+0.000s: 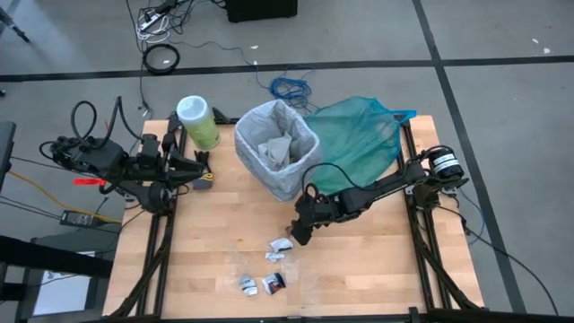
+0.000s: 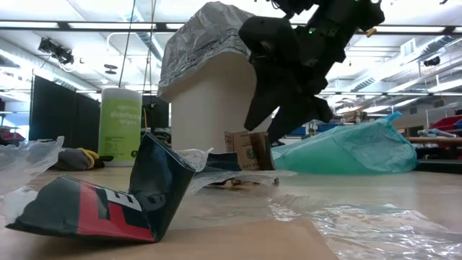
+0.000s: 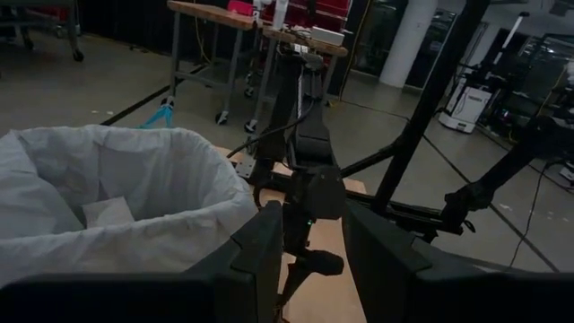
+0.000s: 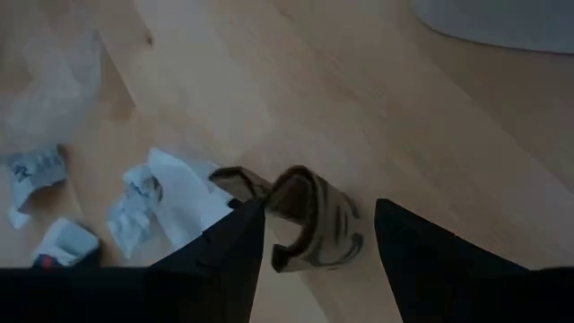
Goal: Place trash/remove bag and relplace
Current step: Put the brown cardboard piece into the trash bin
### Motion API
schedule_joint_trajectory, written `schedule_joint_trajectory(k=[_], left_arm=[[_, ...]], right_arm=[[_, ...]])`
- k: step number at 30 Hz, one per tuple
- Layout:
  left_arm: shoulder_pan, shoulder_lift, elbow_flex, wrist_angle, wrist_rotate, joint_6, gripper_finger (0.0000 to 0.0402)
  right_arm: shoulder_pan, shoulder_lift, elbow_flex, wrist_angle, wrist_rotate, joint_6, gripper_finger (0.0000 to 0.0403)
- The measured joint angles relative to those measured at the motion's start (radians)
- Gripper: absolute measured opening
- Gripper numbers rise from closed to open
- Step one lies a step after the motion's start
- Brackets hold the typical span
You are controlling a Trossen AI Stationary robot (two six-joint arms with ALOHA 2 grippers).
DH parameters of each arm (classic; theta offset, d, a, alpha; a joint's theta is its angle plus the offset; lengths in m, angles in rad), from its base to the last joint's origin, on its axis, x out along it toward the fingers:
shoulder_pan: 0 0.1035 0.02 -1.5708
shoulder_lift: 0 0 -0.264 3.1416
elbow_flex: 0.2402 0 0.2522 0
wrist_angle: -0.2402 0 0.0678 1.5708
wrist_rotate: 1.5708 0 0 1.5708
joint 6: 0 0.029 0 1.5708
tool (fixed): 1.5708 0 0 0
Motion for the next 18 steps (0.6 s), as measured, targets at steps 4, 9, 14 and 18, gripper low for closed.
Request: schedule_joint_trajectory(k=[4,9,14,18], left_arm=[[0.0,0.0,0.0,-0.002,0.0,0.0,0.0126],[0.0,0.0,0.0,-0.006,0.0,-0.018,0.0126],[0.0,0.0,0.0,-0.017,0.0,-0.027,0.0126],[0.0,0.0,0.0,-0.034,0.0,-0.027,0.0126]], right_arm=[[0.003,0.047,0.006,0.041,-0.028,0.043,0.018],[0.013,0.111,0.005,0.041,-0.072,0.194,0.0051],[0.026,0.088,0.001,0.03,-0.049,0.235,0.0008],[0.037,0.012,0.032,-0.004,-0.041,0.184,0.0003]])
